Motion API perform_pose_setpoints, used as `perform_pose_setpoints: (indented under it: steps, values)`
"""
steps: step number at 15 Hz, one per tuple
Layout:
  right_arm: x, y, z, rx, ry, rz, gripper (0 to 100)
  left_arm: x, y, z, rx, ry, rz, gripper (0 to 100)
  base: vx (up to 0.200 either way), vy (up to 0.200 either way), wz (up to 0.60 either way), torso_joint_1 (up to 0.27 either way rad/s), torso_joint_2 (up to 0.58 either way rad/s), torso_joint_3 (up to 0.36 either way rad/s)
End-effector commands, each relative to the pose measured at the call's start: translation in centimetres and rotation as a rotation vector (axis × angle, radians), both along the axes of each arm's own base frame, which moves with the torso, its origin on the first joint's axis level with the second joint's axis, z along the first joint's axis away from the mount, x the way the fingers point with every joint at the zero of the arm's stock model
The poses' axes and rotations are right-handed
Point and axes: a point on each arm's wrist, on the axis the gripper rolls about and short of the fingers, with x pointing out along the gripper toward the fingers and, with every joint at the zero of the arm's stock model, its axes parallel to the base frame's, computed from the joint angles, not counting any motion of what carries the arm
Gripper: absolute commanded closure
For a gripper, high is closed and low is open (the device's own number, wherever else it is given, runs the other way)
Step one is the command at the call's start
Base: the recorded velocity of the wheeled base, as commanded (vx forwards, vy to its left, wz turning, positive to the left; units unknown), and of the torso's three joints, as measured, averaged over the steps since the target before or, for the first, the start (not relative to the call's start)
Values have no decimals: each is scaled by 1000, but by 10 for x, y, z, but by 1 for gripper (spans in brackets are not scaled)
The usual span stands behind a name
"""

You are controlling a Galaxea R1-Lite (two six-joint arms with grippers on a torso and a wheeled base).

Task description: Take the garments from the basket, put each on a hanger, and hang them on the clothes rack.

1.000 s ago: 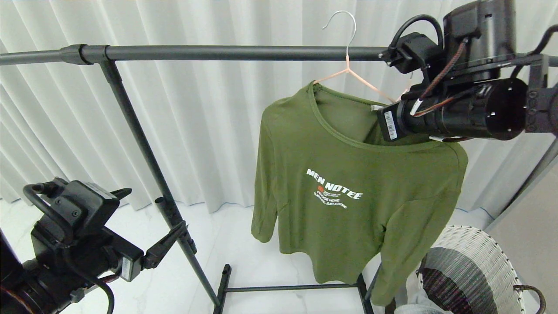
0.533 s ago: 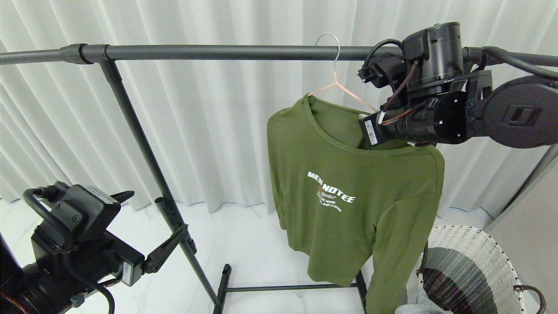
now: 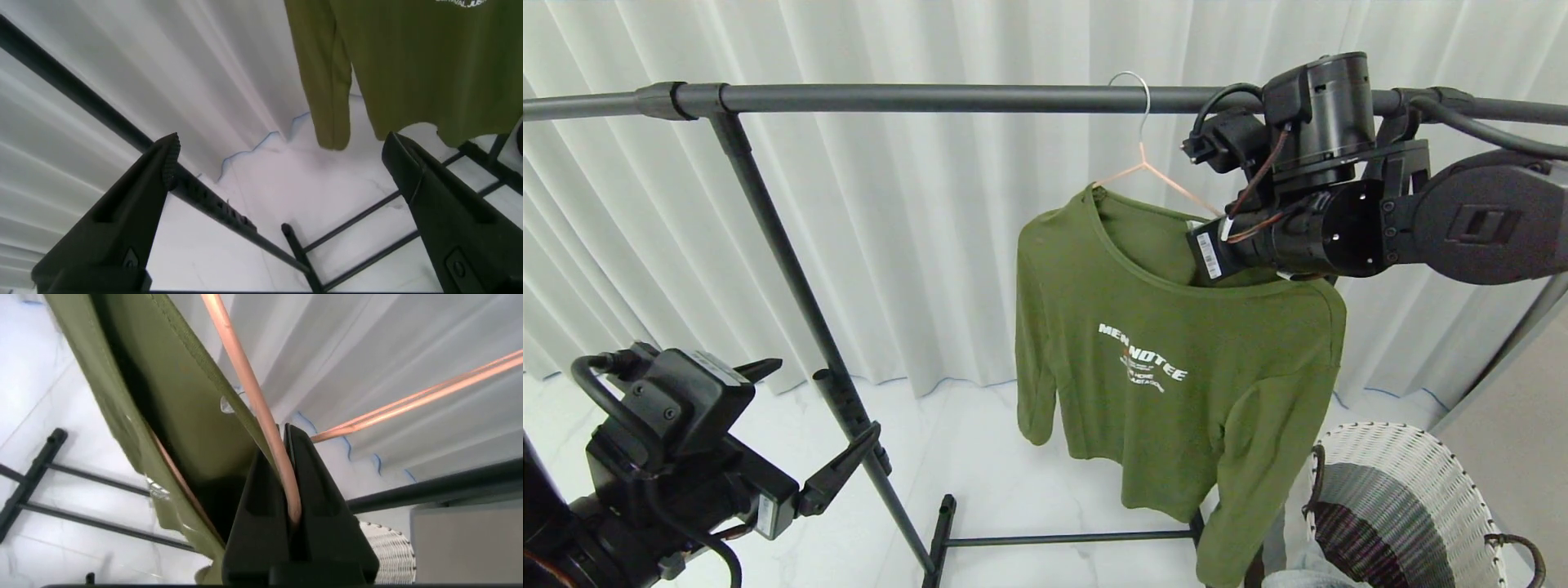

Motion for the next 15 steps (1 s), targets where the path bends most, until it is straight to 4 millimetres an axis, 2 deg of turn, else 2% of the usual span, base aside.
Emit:
perform_pose_setpoints:
  steps: [1, 5, 7, 12, 13, 14, 15]
  values:
    - [-3, 2, 2, 7, -5, 9, 0, 0, 0, -1, -1, 3, 1, 0, 0, 0, 0, 0, 0, 0]
    - [-23, 0, 15, 75, -13, 26, 0, 0, 1, -1, -5, 3, 6, 0, 0, 0, 0, 0, 0, 0]
    - [-41, -10, 19, 96, -10, 36, 0, 0, 1, -1, -8, 6, 13, 0, 0, 0, 0, 0, 0, 0]
    - [-81, -48, 26, 210, 16, 55, 0, 2, 9, -1, -10, 8, 67, 0, 0, 0, 0, 0, 0, 0]
    - [-98, -63, 27, 268, 31, 123, 0, 1, 11, -3, -8, 14, 73, 0, 0, 0, 0, 0, 0, 0]
    - [-101, -65, 27, 277, 31, 136, 0, 1, 11, -4, -8, 17, 73, 0, 0, 0, 0, 0, 0, 0]
    - [-113, -79, 24, 306, 9, 164, 0, -1, 11, -6, -6, 21, 72, 0, 0, 0, 0, 0, 0, 0]
